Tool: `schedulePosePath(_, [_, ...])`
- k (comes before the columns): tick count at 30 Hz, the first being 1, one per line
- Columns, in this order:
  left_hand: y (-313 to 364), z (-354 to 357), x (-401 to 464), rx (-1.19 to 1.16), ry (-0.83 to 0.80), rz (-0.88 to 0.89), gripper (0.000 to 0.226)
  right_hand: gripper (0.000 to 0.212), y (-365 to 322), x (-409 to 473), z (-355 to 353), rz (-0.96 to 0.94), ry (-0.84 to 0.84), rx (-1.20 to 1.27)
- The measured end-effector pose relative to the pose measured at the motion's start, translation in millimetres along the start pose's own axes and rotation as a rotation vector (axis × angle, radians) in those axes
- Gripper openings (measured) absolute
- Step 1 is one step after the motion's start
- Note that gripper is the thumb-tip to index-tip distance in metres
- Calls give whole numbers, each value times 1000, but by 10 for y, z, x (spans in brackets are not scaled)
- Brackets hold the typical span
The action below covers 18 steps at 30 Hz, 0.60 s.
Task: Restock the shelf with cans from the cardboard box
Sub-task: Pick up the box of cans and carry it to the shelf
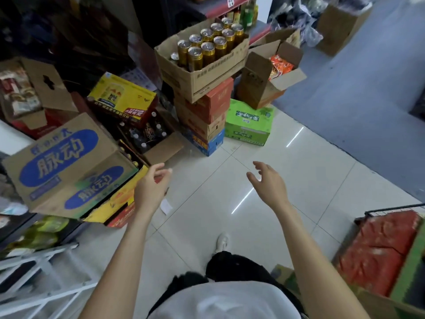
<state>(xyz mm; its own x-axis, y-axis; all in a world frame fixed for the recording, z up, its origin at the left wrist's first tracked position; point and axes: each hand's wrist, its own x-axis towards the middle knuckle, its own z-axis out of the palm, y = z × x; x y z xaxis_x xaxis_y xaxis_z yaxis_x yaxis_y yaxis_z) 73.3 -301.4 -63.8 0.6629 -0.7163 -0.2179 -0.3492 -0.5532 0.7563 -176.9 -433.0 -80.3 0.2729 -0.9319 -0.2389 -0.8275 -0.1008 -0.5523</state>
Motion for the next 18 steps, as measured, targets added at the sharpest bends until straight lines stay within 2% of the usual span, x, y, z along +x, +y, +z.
schedulePosePath(11, [740,371,1909,-139,46,-81,35,36,-522,1997,-316,-86,-27,15])
schedulePosePath(15, [889,508,2699,-170,1,-125,44,34,-791,2682,-299,-141,24,15])
schedulePosePath(18, [1033,586,3237,-95,-35,-164,53,31,-1049,3128,-335,-157,55,10])
